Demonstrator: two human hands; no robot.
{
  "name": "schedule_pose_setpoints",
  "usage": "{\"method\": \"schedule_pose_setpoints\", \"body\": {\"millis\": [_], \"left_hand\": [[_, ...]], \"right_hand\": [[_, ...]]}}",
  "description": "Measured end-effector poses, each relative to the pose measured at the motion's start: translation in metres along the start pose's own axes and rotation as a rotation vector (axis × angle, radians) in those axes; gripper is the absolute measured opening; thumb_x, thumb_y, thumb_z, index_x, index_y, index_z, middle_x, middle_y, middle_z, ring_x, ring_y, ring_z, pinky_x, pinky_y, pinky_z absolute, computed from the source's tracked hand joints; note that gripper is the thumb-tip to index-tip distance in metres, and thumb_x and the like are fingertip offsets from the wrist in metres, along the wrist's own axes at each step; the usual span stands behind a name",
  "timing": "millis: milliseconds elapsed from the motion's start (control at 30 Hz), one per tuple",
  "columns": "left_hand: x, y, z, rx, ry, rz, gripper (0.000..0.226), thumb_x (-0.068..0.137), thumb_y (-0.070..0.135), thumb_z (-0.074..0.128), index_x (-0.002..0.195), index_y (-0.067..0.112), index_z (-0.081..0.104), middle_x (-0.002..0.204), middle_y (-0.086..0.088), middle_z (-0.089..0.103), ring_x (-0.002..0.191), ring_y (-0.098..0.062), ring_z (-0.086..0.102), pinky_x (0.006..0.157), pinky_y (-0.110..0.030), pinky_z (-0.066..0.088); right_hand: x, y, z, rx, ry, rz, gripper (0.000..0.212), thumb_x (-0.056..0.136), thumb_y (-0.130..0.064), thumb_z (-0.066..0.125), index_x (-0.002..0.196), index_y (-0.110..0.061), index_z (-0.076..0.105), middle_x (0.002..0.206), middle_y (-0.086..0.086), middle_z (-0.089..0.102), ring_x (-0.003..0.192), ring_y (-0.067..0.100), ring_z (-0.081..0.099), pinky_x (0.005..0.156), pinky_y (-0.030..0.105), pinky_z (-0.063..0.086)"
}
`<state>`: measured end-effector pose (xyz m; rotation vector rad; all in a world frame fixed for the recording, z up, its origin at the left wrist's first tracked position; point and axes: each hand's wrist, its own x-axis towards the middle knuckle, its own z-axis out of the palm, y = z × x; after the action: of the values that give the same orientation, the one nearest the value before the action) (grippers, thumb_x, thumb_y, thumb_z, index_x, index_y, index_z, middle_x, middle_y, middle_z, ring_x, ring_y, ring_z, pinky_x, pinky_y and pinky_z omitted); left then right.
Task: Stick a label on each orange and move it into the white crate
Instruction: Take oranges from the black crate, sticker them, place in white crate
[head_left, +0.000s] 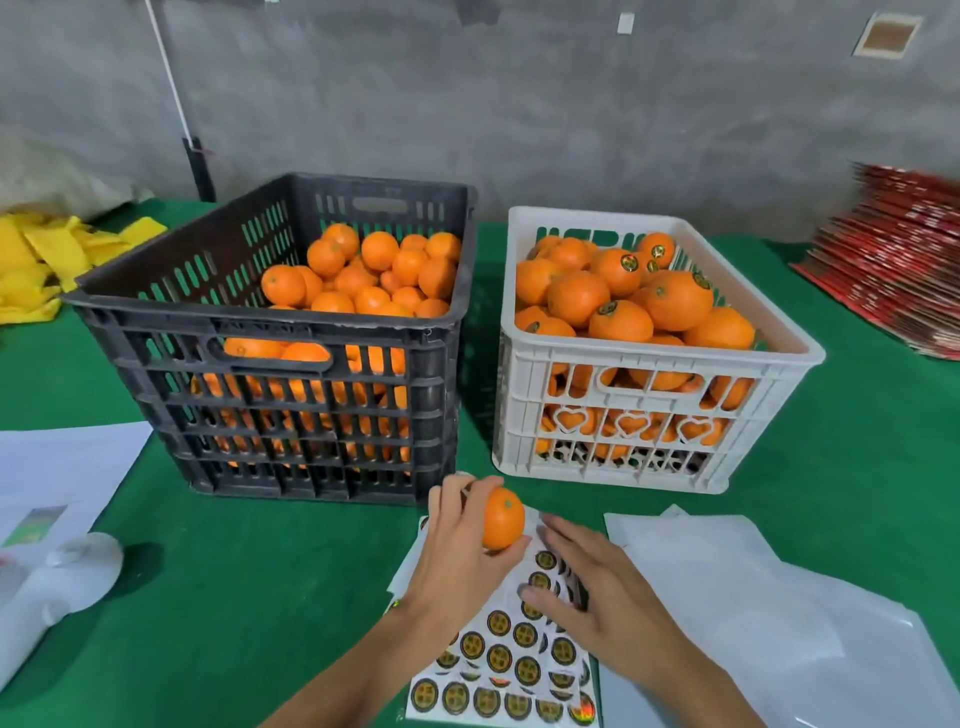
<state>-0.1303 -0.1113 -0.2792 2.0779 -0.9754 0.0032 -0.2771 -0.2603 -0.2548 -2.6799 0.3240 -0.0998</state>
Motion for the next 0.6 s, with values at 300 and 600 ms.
{"method": "schedule_pose_setpoints", "body": {"millis": [300,600], "left_hand": [[-0.0034,-0.0077,0.0063,-0.016,0.049,-0.017,0.072,0.09,0.048,0.079,0.149,0.028,0.043,0.14,0.008,0.036,0.13,-0.01,0.036,0.104,-0.024,0.043],[-0.0046,-0.0055,0.0039,-0.026,0.054,-0.026,0.072,0.091,0.046,0.078,0.151,0.027,0.042,0.14,0.008,0.036,0.132,-0.011,0.034,0.105,-0.023,0.041]], "right_hand": [[0.0025,-0.0005,0.0063,-0.057,0.279,-0.132,0.039,0.097,-0.044,0.062,0.125,-0.021,0.075,0.133,-0.011,0.068,0.122,0.015,0.061,0.102,0.031,0.048],[0.0006,-0.0016,0.0022,-0.087,0.26,-0.177,0.05,0.091,-0.062,0.066,0.125,-0.026,0.075,0.131,-0.017,0.067,0.119,0.005,0.058,0.102,0.024,0.046]]}}
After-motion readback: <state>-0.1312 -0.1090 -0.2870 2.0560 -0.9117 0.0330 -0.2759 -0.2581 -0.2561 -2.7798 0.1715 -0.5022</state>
